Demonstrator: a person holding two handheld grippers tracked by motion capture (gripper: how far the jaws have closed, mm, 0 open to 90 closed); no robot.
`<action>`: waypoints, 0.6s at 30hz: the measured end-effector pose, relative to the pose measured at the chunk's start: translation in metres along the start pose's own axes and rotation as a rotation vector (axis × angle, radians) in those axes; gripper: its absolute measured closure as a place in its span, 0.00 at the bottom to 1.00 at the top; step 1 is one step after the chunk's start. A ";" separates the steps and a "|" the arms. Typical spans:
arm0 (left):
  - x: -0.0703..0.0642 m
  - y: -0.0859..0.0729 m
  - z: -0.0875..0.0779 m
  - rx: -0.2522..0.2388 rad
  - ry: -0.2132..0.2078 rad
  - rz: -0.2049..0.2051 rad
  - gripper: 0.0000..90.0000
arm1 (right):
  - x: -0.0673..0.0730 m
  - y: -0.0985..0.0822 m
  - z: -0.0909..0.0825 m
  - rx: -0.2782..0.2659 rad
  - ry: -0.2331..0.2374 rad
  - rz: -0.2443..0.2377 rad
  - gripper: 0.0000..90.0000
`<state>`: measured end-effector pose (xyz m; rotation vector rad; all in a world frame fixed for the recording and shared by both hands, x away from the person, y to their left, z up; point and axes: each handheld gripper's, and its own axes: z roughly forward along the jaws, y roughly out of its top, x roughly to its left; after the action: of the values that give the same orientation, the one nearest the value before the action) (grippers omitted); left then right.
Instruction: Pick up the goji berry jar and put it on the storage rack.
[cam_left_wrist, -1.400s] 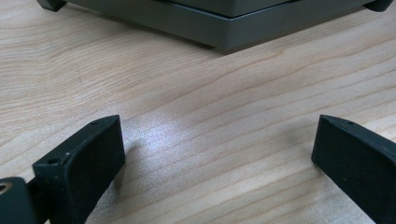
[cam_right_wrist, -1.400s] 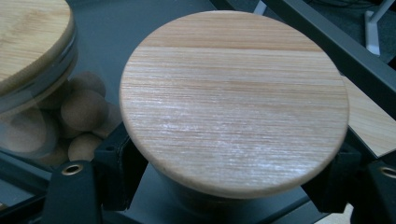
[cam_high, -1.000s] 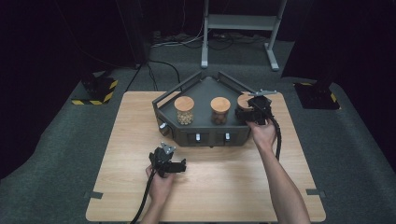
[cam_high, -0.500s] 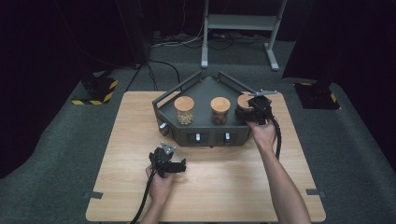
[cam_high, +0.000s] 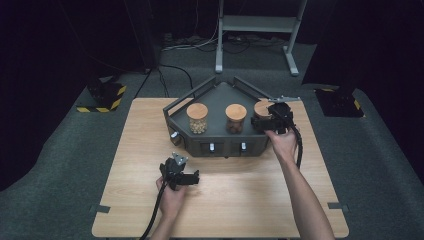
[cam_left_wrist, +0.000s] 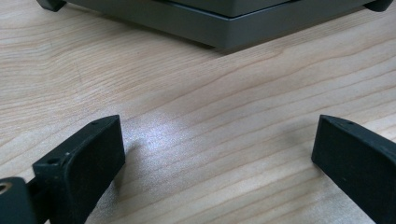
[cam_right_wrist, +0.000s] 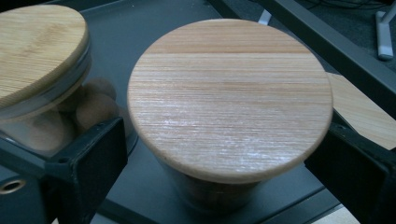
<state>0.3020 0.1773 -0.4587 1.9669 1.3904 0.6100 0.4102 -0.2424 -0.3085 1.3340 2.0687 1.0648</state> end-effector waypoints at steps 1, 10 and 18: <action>0.000 0.000 0.000 0.000 0.000 0.000 0.03 | 0.000 0.000 -0.001 -0.002 0.003 0.001 0.05; 0.000 0.000 0.000 0.000 0.000 -0.001 0.03 | -0.003 -0.002 -0.007 -0.024 0.030 0.006 0.05; 0.000 0.000 0.000 0.000 0.000 -0.001 0.03 | -0.003 -0.004 -0.012 -0.037 0.046 0.007 0.04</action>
<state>0.3019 0.1772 -0.4588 1.9662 1.3911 0.6101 0.4010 -0.2506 -0.3050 1.3113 2.0690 1.1412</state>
